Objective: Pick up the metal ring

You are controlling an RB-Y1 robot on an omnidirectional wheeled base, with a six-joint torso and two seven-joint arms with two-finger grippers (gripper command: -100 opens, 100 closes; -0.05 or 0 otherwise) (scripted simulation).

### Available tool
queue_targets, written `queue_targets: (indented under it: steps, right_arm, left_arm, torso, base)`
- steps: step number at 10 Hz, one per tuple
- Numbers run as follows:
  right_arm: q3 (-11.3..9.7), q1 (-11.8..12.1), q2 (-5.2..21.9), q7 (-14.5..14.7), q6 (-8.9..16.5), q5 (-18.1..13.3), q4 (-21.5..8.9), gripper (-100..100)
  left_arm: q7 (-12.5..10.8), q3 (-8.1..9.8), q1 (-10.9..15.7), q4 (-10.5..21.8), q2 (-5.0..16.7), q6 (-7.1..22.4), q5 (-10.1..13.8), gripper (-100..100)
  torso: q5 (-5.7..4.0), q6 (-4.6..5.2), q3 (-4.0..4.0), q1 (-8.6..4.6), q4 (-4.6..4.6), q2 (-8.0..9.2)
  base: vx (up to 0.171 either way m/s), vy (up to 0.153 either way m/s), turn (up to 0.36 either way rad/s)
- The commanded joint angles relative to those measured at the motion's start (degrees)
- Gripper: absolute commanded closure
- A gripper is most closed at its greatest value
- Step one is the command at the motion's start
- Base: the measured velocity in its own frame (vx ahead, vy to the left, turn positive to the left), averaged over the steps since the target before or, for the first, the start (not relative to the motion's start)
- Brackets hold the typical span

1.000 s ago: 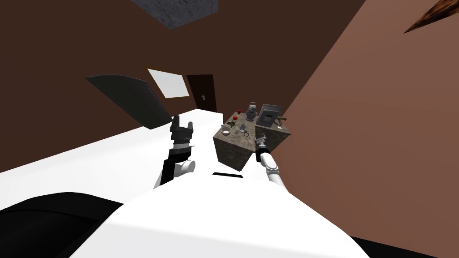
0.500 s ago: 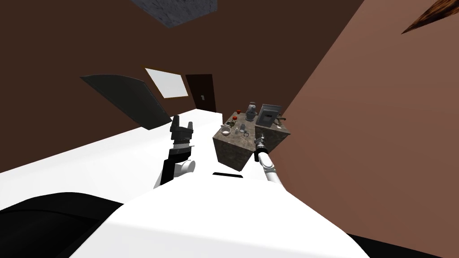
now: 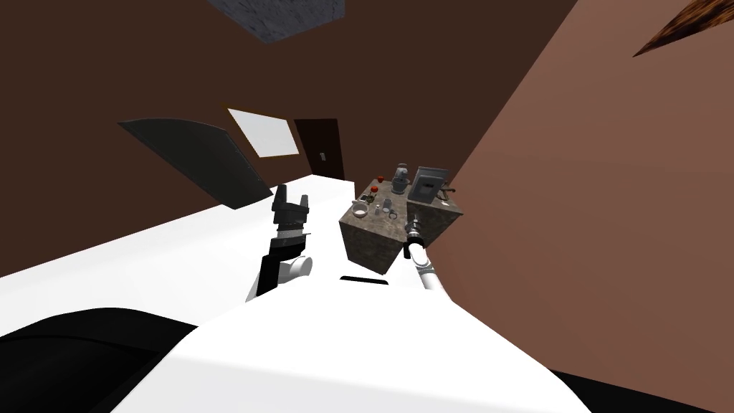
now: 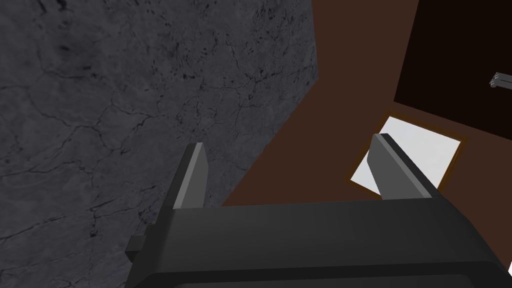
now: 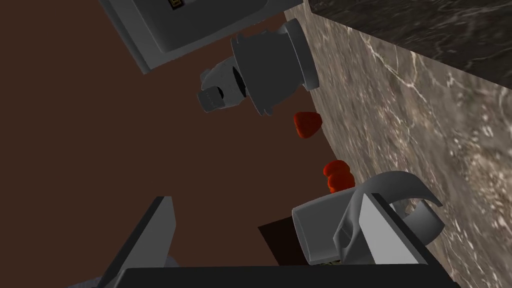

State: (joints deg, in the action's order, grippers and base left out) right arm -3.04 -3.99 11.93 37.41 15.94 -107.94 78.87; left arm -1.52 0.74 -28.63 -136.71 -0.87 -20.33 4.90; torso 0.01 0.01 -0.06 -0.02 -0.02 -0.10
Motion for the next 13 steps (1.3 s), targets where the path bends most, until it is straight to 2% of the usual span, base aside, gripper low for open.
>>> queue_targets:
  steps: [1, 2, 3, 4, 5, 6, 7, 8, 9, 13]
  right_arm:
    - [-0.2, -0.5, -0.3, 0.3, 0.5, -2.8, -1.1, -100]
    - [-0.6, -1.4, -1.1, 0.7, 1.2, -4.6, -3.1, -100]
    - [-0.6, -1.4, -1.1, 0.7, 1.2, -6.1, -3.1, -100]
    - [-1.0, -2.2, -1.9, 1.0, 1.9, -8.0, -4.9, -100]
    - [-1.0, -2.2, -1.9, 1.0, 1.9, -9.1, -4.9, -100]
    - [-1.3, -2.9, -2.9, 1.3, 2.5, -11.1, -6.6, -100]
    - [-1.3, -2.9, -2.9, 1.3, 2.5, -11.9, -6.6, -100]
    - [-1.6, -3.6, -4.0, 1.5, 3.1, -14.1, -8.1, -100]
    - [-1.6, -3.6, -4.0, 1.5, 3.1, -14.5, -8.1, -100]
    - [-2.5, -5.6, -9.9, 2.2, 4.6, -21.8, -12.6, -100]
  left_arm:
    - [0.0, 0.0, 0.0, 0.0, 0.0, 0.0, 0.0, 0]
    - [0.0, 0.0, 0.0, 0.0, 0.0, 0.0, 0.0, 0]
    - [0.0, 0.0, 0.0, 0.0, 0.0, 0.0, 0.0, 0]
    - [0.0, 0.0, 0.0, 0.0, 0.0, 0.0, 0.0, 0]
    - [0.0, 0.0, 0.0, 0.0, 0.0, 0.0, 0.0, 0]
    - [0.0, 0.0, 0.0, 0.0, 0.0, 0.0, 0.0, 0]
    - [0.0, 0.0, 0.0, 0.0, 0.0, 0.0, 0.0, 0]
    - [0.0, 0.0, 0.0, 0.0, 0.0, 0.0, 0.0, 0]
    - [0.0, 0.0, 0.0, 0.0, 0.0, 0.0, 0.0, 0]
    - [0.0, 0.0, 0.0, 0.0, 0.0, 0.0, 0.0, 0]
  torso:
    - [0.0, 0.0, 0.0, 0.0, 0.0, 0.0]
    - [0.0, 0.0, 0.0, 0.0, 0.0, 0.0]
    - [0.0, 0.0, -0.02, -0.01, -0.01, -0.03]
    - [0.0, 0.0, -0.01, 0.0, 0.0, -0.01]
    - [0.0, 0.0, -0.01, -0.01, 0.0, -0.03]
    - [0.0, 0.0, -0.01, -0.02, 0.0, -0.01]
    - [0.0, 0.0, -0.01, -0.02, 0.0, -0.03]
    - [0.0, 0.0, -0.01, -0.01, 0.0, -0.01]
    - [0.0, 0.0, -0.03, -0.02, -0.01, -0.05]
    - [0.0, 0.0, -0.09, -0.02, -0.03, -0.16]
  base:
    - [0.02, 0.0, -0.013]
    - [0.031, -0.003, -0.029]
    - [0.024, 0.0, -0.016]
    - [0.028, -0.003, -0.028]
    - [0.024, -0.004, -0.012]
    - [0.028, -0.01, -0.029]
    - [0.026, -0.005, -0.008]
    - [0.038, -0.008, -0.02]
    - [0.033, -0.005, -0.011]
    - [0.062, -0.012, -0.024]
